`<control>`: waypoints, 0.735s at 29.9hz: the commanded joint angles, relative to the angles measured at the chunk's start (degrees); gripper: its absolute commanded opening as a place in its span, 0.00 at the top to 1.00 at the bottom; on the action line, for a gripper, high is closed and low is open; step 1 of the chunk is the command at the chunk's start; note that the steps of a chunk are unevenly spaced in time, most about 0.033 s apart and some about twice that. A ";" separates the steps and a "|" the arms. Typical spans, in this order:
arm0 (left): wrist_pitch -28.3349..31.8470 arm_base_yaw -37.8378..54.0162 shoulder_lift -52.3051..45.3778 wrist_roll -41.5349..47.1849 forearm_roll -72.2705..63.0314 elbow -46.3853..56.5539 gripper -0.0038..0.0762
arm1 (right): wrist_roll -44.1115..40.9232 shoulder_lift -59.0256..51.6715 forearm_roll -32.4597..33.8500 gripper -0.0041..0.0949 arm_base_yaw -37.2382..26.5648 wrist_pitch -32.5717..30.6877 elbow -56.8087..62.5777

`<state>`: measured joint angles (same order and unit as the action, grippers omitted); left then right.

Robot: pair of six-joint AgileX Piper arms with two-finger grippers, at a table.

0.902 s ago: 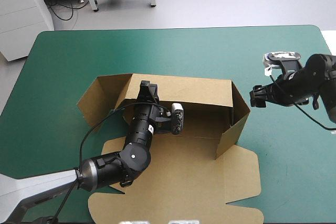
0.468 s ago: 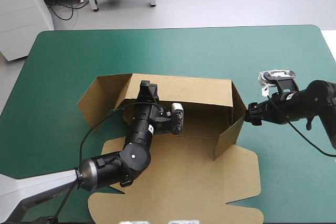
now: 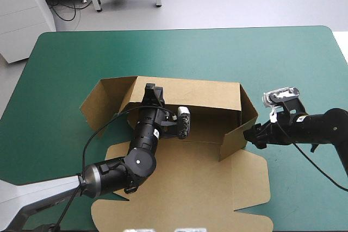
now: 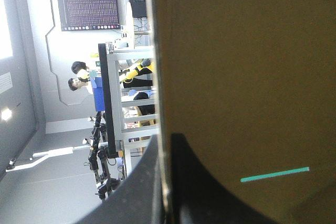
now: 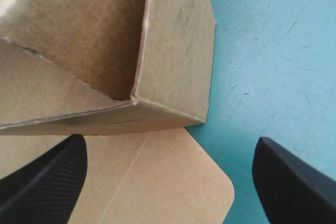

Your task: Fold the box

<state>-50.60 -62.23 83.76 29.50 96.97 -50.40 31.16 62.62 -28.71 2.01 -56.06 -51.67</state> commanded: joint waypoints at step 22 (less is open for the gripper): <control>-1.73 -0.25 -2.06 1.15 5.14 -1.72 0.99 | 19.41 1.53 -17.82 0.17 7.64 20.48 7.26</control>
<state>-50.26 -62.23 83.76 29.92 96.97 -50.40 50.62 64.15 -43.99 6.63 -41.15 -43.08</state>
